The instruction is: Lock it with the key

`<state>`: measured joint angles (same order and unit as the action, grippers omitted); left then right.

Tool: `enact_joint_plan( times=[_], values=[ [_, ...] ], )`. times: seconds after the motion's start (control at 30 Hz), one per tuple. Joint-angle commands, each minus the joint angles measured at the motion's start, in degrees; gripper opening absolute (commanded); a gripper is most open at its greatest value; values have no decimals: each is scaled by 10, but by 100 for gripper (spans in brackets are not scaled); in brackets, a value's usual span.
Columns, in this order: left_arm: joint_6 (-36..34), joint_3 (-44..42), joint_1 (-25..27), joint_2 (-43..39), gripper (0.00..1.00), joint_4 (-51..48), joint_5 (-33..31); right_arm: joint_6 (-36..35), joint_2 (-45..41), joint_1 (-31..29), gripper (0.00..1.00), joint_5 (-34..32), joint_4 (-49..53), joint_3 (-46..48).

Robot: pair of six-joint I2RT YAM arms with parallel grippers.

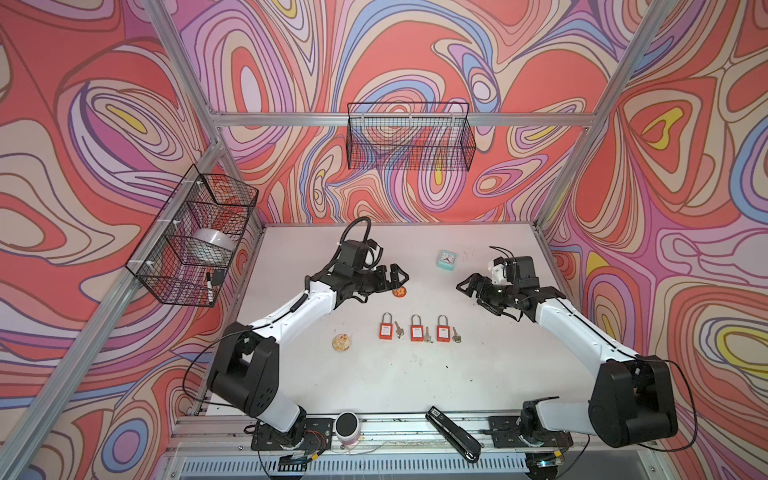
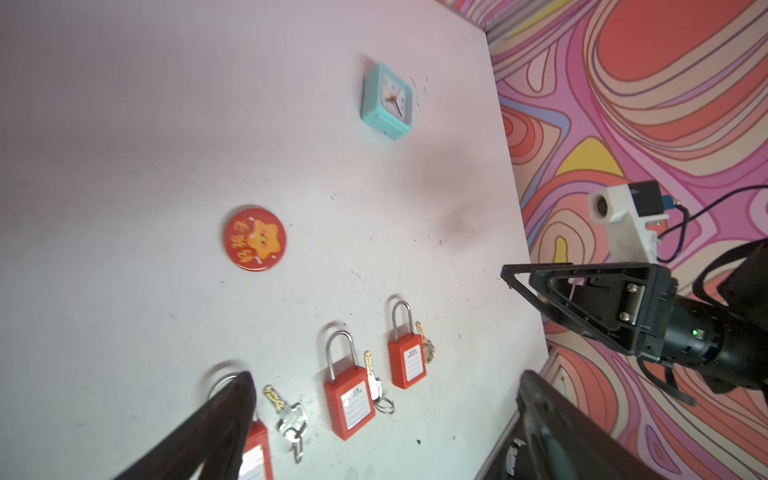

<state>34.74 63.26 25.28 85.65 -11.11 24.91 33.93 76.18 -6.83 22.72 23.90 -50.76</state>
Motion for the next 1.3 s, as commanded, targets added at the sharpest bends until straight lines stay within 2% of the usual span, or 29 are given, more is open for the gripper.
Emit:
enact_joint_plan(
  times=[0.0, 0.07, 0.2, 0.33, 0.4, 0.5, 0.7, 0.83, 1.0, 1.2, 1.27],
  values=[
    [-80, -44, -20, -81, 100, 18, -102, -25, -29, 0, 98, -108, -41, 15],
    [-116, -87, -26, -136, 100, 50, -163, -41, -49, 0, 98, -154, -91, 41],
    [-224, -207, -28, -241, 100, 162, -284, -129, -85, 0, 98, -248, -218, 98],
    [-362, -331, -29, -311, 100, 315, -320, -233, -77, 0, 98, -331, -303, 132],
    [-400, -377, -32, -325, 100, 348, -350, -266, -57, 0, 98, -359, -333, 140],
    [-441, -384, -63, -328, 100, 338, -356, -299, -34, 0, 98, -381, -449, 191],
    [-397, -405, -154, -300, 100, 379, -307, -326, 37, 0, 98, -380, -641, 260],
    [-350, -422, -187, -268, 100, 427, -299, -350, 112, 1, 98, -370, -764, 284],
    [-350, -429, -194, -254, 100, 443, -309, -362, 156, 11, 98, -345, -789, 267],
    [-362, -433, -198, -246, 100, 444, -311, -347, 224, 34, 98, -312, -898, 291],
    [-366, -435, -198, -240, 100, 447, -314, -350, 215, 35, 98, -301, -855, 279]
  ],
)
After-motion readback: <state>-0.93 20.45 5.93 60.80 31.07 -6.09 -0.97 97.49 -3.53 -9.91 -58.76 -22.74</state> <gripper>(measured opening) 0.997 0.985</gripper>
